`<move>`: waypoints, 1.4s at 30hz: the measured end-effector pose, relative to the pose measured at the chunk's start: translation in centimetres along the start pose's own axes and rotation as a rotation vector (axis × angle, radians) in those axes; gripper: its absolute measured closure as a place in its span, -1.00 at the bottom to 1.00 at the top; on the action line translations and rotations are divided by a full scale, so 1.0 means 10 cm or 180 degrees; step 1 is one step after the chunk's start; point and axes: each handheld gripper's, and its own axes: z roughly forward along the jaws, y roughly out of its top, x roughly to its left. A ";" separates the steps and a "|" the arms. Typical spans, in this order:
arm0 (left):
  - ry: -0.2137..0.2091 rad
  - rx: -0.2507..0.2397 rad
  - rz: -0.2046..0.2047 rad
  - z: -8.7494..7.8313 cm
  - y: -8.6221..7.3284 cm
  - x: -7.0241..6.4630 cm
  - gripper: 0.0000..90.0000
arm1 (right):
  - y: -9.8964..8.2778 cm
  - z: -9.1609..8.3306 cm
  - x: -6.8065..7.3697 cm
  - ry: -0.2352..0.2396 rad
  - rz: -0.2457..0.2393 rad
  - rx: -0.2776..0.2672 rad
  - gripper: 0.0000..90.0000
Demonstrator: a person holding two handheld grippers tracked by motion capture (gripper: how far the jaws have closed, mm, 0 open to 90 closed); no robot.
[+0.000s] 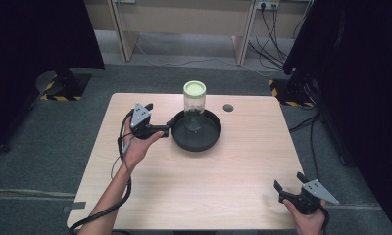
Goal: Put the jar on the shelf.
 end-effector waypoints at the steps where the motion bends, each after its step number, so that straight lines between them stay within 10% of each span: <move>1: 0.0005 -0.0003 -0.0007 -0.01 -0.01 0.01 -1.00 | 0.00 0.00 0.00 0.0000 -0.0002 0.0001 -0.91; 42: 0.0084 -0.0013 -0.0024 -0.44 -0.36 0.09 -1.00 | 0.00 0.00 0.00 -0.0004 -0.0007 -0.0005 -0.91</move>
